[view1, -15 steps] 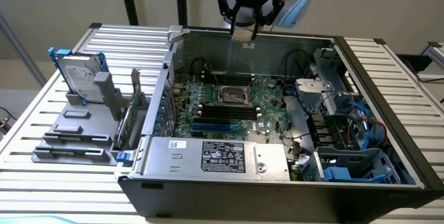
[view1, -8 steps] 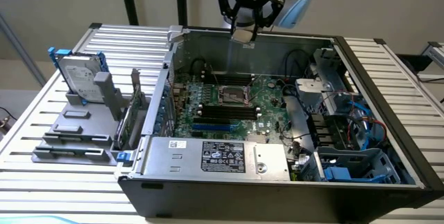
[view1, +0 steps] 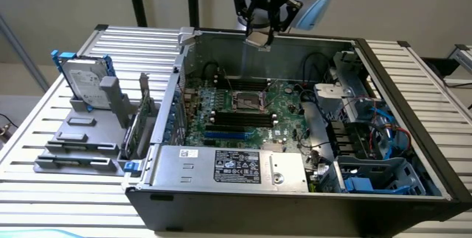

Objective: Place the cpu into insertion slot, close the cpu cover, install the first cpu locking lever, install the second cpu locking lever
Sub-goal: 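Place the cpu into insertion slot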

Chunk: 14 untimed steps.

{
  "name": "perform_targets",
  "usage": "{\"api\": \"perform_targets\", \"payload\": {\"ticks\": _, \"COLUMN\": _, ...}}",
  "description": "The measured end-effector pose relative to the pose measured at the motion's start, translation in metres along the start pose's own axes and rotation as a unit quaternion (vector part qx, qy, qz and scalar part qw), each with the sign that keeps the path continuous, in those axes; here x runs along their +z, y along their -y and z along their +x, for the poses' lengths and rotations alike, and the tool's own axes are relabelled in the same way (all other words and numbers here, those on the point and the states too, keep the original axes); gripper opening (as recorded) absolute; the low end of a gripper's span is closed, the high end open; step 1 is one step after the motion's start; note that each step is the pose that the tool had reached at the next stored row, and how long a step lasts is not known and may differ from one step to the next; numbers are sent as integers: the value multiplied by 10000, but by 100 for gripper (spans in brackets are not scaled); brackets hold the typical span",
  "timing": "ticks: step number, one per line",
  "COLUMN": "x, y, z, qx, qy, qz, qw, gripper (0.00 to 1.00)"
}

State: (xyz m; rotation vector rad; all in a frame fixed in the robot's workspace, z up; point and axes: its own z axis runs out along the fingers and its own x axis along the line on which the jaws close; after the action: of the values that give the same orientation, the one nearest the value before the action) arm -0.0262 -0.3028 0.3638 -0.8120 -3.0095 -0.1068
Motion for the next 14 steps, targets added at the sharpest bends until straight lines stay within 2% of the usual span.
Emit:
{"api": "perform_targets", "payload": {"ticks": 4, "x": 10, "y": 1, "z": 0, "qx": 360, "qy": 21, "qz": -14, "qw": 9993, "gripper": 54}}
{"api": "perform_targets", "payload": {"ticks": 7, "x": 17, "y": 1, "z": -1, "qx": 635, "qy": 38, "qz": -25, "qw": 9980, "gripper": 54}}
{"api": "perform_targets", "payload": {"ticks": 11, "x": 27, "y": 2, "z": -1, "qx": 993, "qy": 59, "qz": -40, "qw": 9950, "gripper": 54}}
{"api": "perform_targets", "payload": {"ticks": 14, "x": 34, "y": 2, "z": -1, "qx": 1265, "qy": 76, "qz": -51, "qw": 9919, "gripper": 54}}
